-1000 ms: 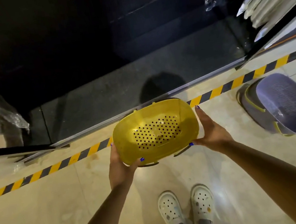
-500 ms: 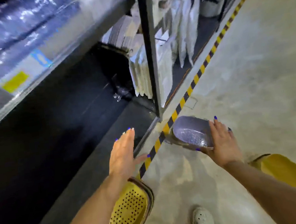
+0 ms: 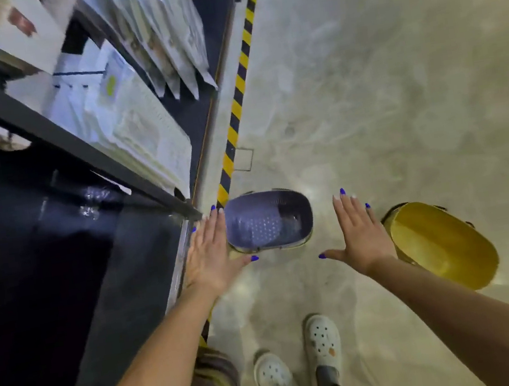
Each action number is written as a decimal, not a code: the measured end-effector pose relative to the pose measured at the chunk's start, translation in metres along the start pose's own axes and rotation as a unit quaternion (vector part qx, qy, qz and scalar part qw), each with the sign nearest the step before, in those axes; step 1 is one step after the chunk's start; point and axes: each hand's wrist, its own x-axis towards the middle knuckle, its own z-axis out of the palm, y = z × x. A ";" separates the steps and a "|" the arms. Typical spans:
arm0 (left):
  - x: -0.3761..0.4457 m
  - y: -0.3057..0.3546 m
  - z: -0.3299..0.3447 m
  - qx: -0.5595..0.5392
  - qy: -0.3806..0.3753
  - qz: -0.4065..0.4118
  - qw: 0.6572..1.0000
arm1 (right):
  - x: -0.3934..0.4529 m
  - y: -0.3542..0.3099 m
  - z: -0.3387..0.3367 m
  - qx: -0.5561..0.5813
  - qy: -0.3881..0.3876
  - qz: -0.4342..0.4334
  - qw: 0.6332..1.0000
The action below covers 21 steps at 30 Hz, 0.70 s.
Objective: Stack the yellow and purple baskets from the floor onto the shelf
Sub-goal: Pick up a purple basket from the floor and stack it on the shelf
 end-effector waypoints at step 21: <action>0.155 -0.129 0.264 -0.205 -0.028 -0.104 0.973 | 0.159 0.030 0.262 0.366 -0.091 0.116 0.919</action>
